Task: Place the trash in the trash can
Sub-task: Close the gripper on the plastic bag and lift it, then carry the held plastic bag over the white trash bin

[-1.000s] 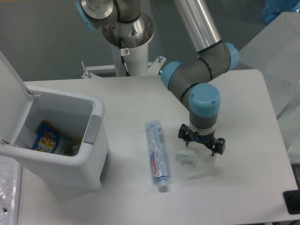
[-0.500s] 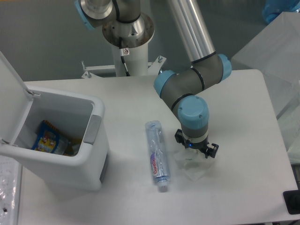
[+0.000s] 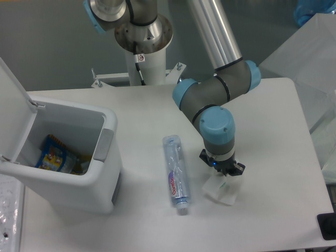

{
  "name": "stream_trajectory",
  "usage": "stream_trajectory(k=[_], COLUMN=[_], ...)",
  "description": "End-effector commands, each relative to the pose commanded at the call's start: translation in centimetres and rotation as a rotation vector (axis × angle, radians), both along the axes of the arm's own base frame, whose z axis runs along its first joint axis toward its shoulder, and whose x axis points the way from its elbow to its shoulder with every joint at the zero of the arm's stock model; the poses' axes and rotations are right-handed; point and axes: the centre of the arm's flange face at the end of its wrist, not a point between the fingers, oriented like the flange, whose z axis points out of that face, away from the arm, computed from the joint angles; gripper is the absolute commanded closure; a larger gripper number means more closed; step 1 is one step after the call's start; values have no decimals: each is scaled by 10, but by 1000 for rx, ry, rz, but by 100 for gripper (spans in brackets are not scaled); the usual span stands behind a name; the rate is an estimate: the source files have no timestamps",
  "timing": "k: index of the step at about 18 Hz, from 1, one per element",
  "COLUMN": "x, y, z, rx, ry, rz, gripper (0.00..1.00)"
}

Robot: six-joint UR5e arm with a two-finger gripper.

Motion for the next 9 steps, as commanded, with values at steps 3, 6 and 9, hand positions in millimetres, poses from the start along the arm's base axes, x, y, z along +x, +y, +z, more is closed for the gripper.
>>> stream_trajectory(k=[3, 6, 9], x=[-4, 1, 12], y=[7, 14, 19], z=[46, 89, 127], rx=[93, 240, 378], ry=[36, 17, -11], rz=[2, 61, 95], gripper=[100, 100, 100])
